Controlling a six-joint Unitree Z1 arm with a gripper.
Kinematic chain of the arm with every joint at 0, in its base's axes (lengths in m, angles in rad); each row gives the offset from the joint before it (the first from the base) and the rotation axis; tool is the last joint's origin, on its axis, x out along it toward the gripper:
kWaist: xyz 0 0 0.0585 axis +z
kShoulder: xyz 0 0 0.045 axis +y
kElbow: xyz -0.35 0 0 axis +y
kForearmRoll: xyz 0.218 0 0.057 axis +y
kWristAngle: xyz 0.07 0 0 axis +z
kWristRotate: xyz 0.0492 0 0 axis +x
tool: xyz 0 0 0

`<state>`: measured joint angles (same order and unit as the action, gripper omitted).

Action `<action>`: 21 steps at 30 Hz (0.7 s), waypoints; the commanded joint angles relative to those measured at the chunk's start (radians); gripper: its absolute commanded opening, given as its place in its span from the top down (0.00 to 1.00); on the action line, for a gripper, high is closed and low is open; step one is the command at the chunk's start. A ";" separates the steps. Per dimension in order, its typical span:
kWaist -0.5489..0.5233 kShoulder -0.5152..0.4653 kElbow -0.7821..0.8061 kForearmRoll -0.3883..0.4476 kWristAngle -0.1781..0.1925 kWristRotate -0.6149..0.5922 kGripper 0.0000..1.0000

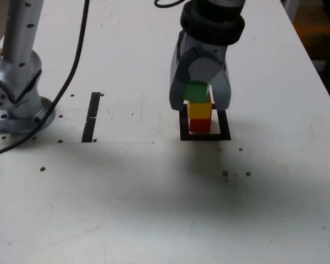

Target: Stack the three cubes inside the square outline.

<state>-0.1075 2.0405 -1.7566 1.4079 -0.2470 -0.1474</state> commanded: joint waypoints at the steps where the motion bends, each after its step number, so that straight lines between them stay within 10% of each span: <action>1: 0.002 0.001 -0.007 0.002 0.003 0.003 0.34; 21: -0.006 -0.117 -0.022 0.120 0.068 -0.048 0.28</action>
<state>-0.1107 1.9419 -1.7772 1.5210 -0.1838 -0.1908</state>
